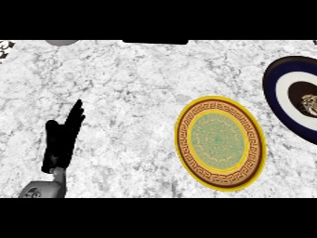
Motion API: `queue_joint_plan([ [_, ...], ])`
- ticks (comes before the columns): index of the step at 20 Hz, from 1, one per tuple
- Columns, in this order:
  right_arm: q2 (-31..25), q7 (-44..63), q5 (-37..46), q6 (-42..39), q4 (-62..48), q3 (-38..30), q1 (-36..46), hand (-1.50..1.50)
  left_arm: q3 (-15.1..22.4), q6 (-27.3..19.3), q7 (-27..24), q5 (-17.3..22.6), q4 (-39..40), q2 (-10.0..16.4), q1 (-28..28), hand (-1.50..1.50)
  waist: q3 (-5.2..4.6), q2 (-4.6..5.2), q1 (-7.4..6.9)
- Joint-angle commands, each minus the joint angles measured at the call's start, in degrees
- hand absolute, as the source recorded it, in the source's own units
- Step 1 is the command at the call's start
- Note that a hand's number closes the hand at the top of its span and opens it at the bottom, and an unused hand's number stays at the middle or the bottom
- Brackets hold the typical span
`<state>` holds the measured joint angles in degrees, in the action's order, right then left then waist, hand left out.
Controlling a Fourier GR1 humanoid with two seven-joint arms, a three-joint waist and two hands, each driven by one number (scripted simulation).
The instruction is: Pick the cupcake from the plate and place it in the plate
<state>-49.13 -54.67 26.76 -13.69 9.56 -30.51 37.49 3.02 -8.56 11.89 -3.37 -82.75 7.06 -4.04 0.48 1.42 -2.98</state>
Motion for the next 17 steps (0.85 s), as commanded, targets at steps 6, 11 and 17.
queue_joint_plan([
  [6,-2.6,-4.0,-2.7,-2.7,-1.1,-2.7,-2.5,-1.50,0.0,-0.2,0.2,-0.5,-1.1,0.3,0.7,0.00,0.15,0.13,-0.34],
  [11,-3.4,-1.8,-3.8,-1.3,-1.2,-4.0,-1.3,-1.50,-1.1,1.5,-0.1,1.0,-0.4,1.1,-0.5,0.00,0.14,0.25,-0.58],
  [17,-4.4,-2.9,-3.7,-0.8,-1.6,-4.1,-3.9,-1.50,0.1,0.6,-0.9,0.3,0.4,-0.7,-0.2,0.00,0.22,0.34,-0.22],
])
